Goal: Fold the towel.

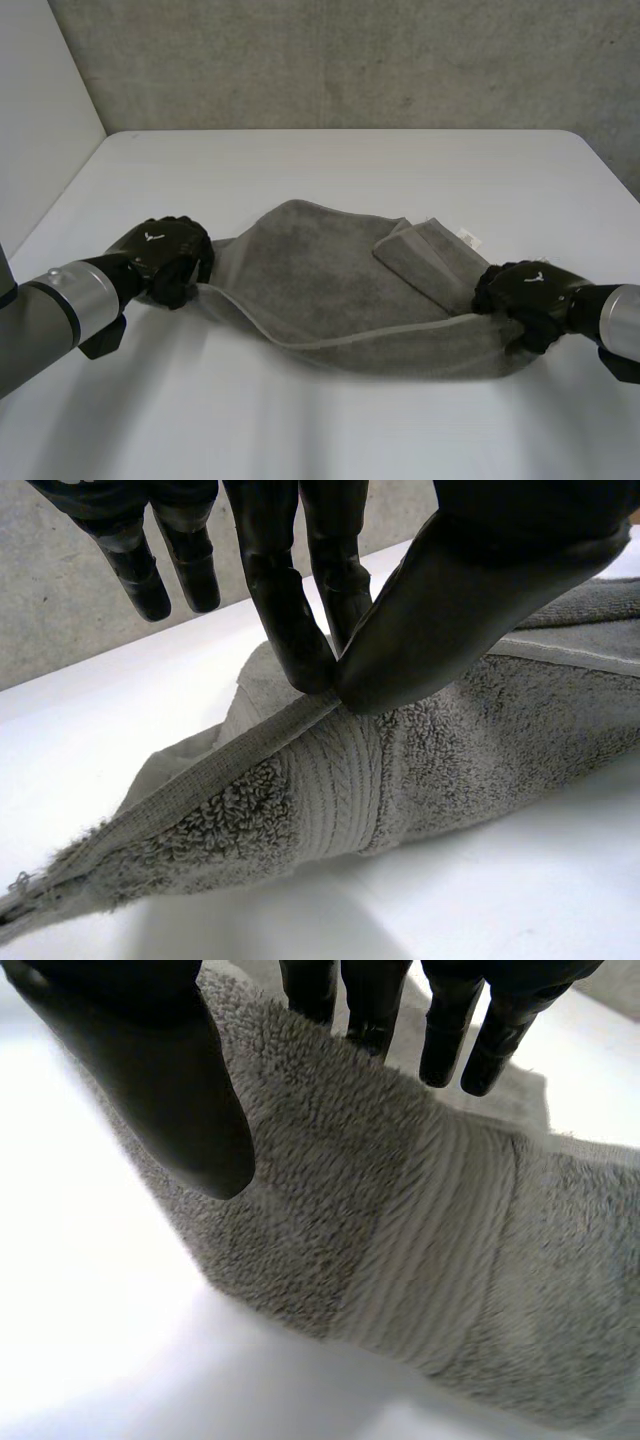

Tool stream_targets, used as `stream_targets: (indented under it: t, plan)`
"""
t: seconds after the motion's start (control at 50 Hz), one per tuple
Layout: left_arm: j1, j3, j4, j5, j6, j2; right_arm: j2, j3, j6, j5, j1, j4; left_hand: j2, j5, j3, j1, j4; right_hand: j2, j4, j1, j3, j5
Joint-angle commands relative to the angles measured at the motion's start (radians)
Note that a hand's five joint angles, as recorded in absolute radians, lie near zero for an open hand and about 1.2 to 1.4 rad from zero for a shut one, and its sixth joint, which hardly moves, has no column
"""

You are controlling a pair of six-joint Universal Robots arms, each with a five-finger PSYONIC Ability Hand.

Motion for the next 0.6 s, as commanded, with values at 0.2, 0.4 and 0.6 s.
stream_targets:
  t: [0.2, 0.4, 0.6]
  plan:
    - [-0.003, -0.024, -0.001, 0.0, 0.0, 0.032, -0.03, 0.015, -0.001, -0.032, -0.017, 0.0, 0.087, 0.083, -0.044, 0.136, -0.052, 0.192, -0.007, 0.225, -0.006, 0.226]
    - [0.005, -0.052, -0.001, 0.002, 0.001, 0.04, -0.028, 0.034, -0.047, -0.043, -0.052, 0.0, 0.087, 0.083, -0.044, 0.136, -0.052, 0.453, -0.007, 0.486, -0.006, 0.488]
    - [0.018, -0.044, 0.014, -0.001, 0.009, 0.015, 0.018, 0.007, -0.111, -0.055, -0.04, 0.003, 0.087, 0.083, -0.044, 0.136, -0.052, 0.453, -0.007, 0.486, -0.006, 0.488]
